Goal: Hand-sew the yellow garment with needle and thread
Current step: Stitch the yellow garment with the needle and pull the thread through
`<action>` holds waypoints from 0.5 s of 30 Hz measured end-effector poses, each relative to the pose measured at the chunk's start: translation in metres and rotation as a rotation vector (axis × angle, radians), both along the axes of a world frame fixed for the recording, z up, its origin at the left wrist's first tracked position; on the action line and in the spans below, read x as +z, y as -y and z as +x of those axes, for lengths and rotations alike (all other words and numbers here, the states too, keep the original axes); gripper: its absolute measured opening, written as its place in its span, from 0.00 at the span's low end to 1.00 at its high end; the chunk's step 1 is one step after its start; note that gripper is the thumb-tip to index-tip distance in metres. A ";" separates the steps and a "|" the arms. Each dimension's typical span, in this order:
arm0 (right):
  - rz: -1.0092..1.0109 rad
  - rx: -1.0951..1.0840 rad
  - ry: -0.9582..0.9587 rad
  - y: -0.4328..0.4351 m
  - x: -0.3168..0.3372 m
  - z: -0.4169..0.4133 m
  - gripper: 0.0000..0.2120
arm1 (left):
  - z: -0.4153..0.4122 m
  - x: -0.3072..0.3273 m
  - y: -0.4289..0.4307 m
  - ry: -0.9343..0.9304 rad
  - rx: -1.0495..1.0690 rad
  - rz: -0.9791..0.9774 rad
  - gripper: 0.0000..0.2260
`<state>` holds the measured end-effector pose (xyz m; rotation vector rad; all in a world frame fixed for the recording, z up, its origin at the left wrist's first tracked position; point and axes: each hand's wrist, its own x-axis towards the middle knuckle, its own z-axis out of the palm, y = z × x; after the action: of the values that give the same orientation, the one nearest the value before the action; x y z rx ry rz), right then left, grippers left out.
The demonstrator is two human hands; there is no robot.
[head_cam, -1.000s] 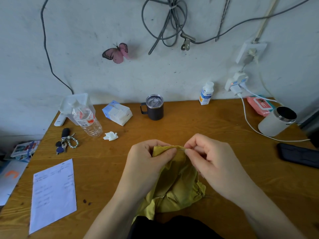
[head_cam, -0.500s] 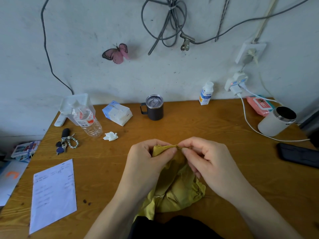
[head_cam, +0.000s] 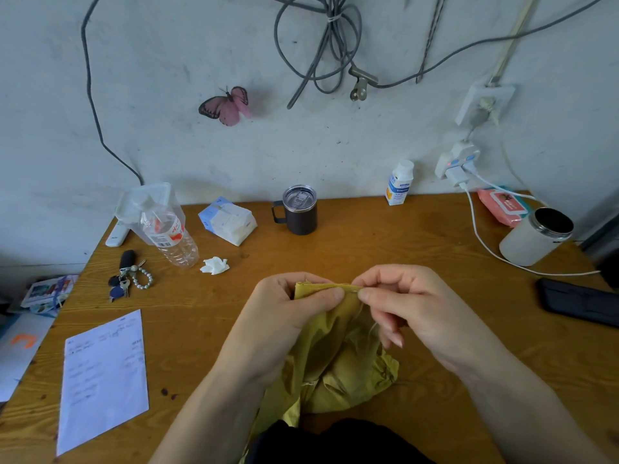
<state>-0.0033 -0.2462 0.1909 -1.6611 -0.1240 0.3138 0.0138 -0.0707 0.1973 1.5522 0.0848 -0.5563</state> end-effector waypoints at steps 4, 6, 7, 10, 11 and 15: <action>0.084 0.030 -0.066 0.004 -0.001 0.001 0.08 | 0.003 0.001 -0.001 -0.095 -0.025 -0.123 0.03; 0.131 0.050 -0.102 0.006 -0.002 0.002 0.07 | 0.004 0.000 -0.001 -0.130 -0.035 -0.167 0.04; 0.153 0.061 -0.117 0.006 -0.002 0.002 0.07 | 0.004 -0.001 -0.002 -0.142 -0.041 -0.186 0.04; 0.216 0.088 -0.163 0.007 -0.003 0.003 0.08 | 0.004 -0.003 -0.003 -0.170 -0.043 -0.236 0.07; 0.232 0.095 -0.175 0.008 -0.004 0.004 0.08 | 0.005 -0.004 -0.003 -0.182 -0.040 -0.247 0.08; 0.270 0.095 -0.192 0.008 -0.006 0.005 0.06 | 0.006 -0.006 -0.003 -0.221 -0.049 -0.290 0.08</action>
<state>0.0016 -0.2540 0.1848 -1.3533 -0.0966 0.5044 0.0200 -0.0676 0.1916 1.2105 0.1288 -0.7441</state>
